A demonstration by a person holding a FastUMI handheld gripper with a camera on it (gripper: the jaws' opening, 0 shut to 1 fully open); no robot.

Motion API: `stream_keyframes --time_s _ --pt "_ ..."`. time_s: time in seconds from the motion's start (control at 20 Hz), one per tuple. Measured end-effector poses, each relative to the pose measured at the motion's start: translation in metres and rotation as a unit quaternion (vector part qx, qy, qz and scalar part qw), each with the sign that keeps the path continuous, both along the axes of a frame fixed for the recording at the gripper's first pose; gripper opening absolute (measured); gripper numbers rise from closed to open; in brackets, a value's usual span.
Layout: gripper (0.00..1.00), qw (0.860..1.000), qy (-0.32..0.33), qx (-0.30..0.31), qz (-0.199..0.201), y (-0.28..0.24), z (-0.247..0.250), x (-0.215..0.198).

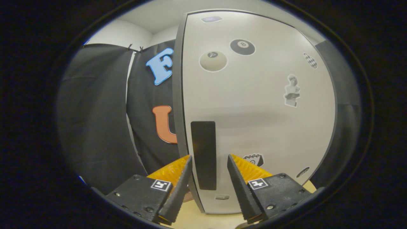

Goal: Open the shoe cabinet door, grab the shoes and put them into the shoe cabinet, then close the shoe cabinet door.

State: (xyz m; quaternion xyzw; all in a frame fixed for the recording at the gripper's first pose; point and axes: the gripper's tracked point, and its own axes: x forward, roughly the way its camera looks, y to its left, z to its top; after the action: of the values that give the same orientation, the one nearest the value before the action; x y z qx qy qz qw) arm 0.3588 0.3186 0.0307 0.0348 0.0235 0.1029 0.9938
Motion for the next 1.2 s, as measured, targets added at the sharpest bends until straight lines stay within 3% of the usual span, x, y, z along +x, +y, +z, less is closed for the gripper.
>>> stream_keyframes --time_s 0.15,0.25,0.65,1.2 --pt "0.58 1.000 0.008 0.002 -0.011 0.000 -0.005 0.006" --pt "0.42 1.000 0.010 0.002 -0.015 -0.001 -0.006 0.007" --pt "0.32 0.999 0.017 -0.008 0.027 -0.007 -0.008 -0.009" --pt "0.28 0.999 0.015 -0.005 0.048 -0.052 -0.014 -0.103"
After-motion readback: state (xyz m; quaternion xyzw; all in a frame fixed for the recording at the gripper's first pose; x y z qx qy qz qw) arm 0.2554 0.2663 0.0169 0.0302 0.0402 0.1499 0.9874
